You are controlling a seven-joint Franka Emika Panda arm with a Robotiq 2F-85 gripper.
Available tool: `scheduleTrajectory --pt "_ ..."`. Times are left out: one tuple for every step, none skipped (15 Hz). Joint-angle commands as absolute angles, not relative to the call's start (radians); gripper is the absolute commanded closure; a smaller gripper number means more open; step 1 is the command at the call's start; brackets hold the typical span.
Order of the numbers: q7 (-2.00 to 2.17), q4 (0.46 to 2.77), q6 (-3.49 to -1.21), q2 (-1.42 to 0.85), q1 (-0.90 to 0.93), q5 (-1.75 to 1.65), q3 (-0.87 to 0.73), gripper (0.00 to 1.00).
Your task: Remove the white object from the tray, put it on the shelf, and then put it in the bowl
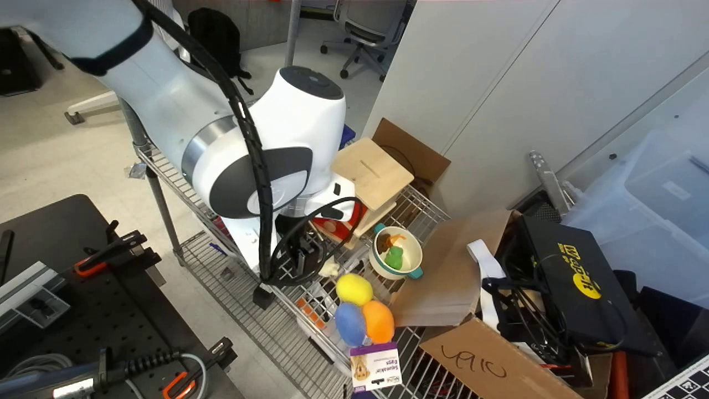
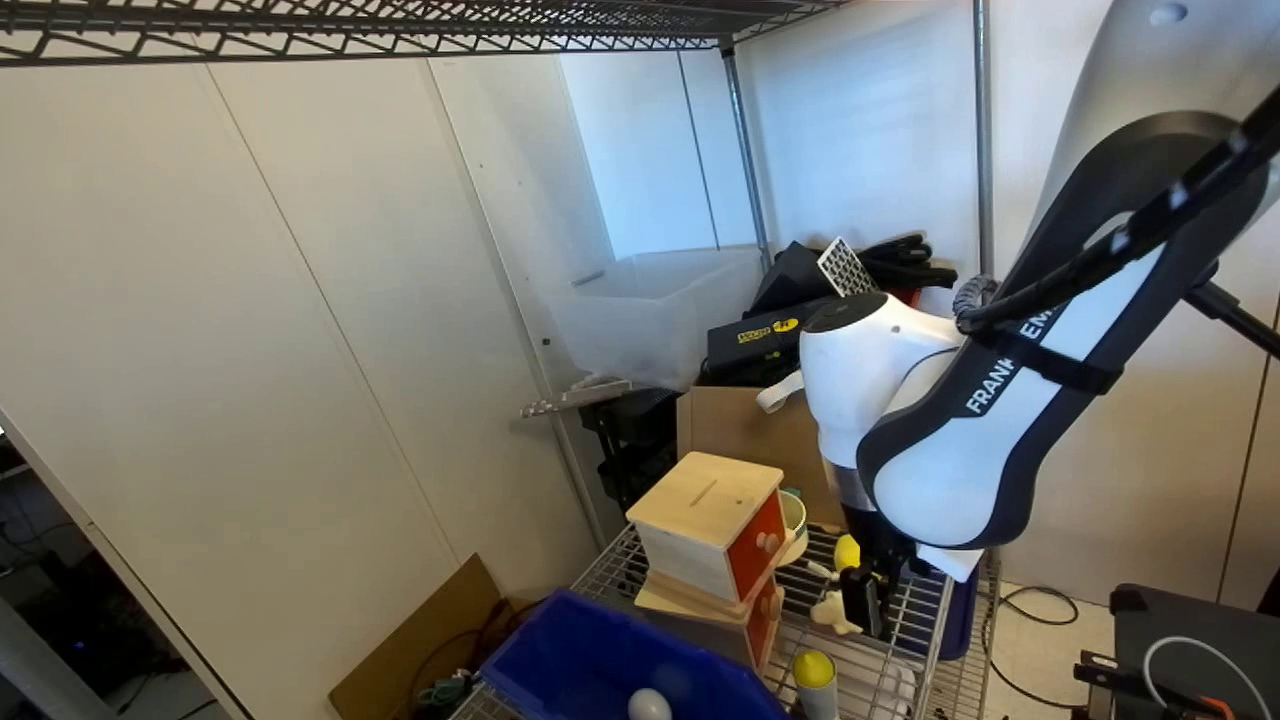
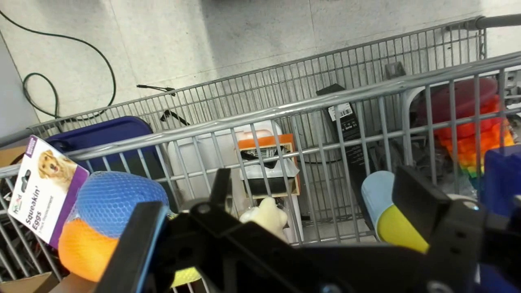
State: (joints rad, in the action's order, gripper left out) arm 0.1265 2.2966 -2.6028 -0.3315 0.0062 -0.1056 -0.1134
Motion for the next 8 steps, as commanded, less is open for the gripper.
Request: scheduleTrajectory --pt "0.135 2.38 -2.591 -0.225 0.003 -0.117 -0.116 0.0" --pt "0.139 2.391 -2.594 -0.211 0.003 -0.121 -0.118 0.0" --pt "0.138 2.402 -2.591 -0.195 0.0 -0.117 -0.116 0.0" --pt "0.139 2.415 -2.592 -0.178 0.002 -0.124 -0.116 0.0" --pt "0.143 2.424 -2.593 -0.163 0.002 -0.13 -0.117 0.0" --pt "0.143 2.43 -2.591 -0.151 0.0 -0.129 -0.115 0.0" --pt "0.143 2.435 -2.59 -0.143 -0.001 -0.129 -0.114 0.0" --pt "0.143 2.438 -2.588 -0.137 -0.003 -0.127 -0.112 0.0"
